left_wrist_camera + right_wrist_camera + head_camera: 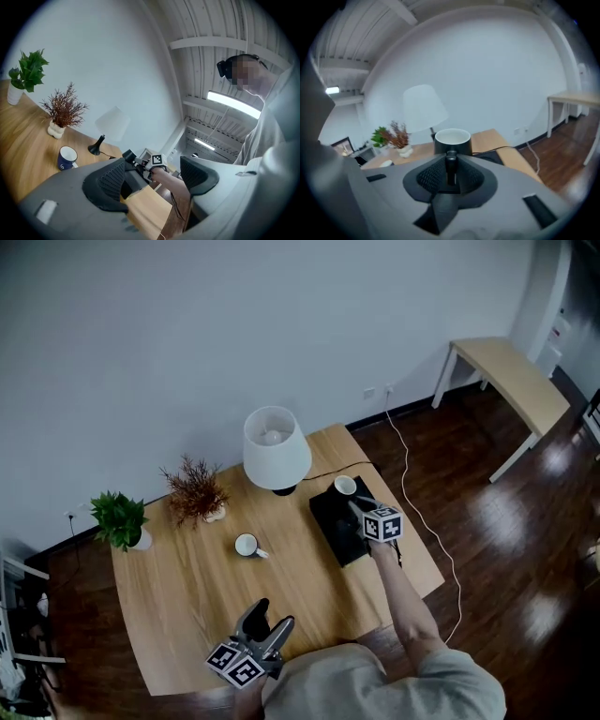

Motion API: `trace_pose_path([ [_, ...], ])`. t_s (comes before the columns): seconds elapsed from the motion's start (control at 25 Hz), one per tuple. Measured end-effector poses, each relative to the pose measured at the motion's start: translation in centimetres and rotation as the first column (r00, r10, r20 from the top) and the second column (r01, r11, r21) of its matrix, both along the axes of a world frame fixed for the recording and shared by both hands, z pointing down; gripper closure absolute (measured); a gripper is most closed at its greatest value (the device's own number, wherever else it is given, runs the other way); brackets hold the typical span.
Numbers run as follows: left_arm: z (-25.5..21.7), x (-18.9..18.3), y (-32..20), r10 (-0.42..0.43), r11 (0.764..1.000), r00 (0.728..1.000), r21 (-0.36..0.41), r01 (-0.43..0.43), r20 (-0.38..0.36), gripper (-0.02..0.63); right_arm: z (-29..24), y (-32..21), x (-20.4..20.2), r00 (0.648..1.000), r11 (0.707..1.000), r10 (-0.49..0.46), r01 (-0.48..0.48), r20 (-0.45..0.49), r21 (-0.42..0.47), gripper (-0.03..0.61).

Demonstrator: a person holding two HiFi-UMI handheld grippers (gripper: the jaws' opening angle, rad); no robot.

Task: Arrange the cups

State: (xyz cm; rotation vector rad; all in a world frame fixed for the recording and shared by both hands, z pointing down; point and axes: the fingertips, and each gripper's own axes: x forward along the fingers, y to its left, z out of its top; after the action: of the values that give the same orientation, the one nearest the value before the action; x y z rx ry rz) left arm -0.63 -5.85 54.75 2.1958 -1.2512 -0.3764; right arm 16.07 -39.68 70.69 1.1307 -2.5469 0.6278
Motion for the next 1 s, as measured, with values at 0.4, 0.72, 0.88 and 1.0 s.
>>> trace_pose_path([
  [0.4,-0.2,0.2,0.1,-0.007,1.000,1.000,0.008,0.007,0.002,0.255,4.0,-3.1,4.8,0.920,0.995,0.032,0.006,-0.392,0.095,0.500],
  [0.72,-0.3,-0.1,0.4,-0.016,1.000,1.000,0.011,0.016,-0.006,0.255,4.5,-2.9,5.9,0.916,0.998,0.053,-0.034,-0.397,0.054,0.479],
  [0.88,-0.2,-0.1,0.4,-0.018,1.000,1.000,0.008,0.018,-0.009,0.255,4.3,-1.3,7.1,0.921,0.994,0.109,-0.105,-0.373,0.031,0.356],
  [1.0,0.1,-0.2,0.2,-0.018,1.000,1.000,0.003,0.018,-0.016,0.255,2.9,1.4,6.1,0.943,0.995,0.102,-0.089,-0.316,0.054,0.359],
])
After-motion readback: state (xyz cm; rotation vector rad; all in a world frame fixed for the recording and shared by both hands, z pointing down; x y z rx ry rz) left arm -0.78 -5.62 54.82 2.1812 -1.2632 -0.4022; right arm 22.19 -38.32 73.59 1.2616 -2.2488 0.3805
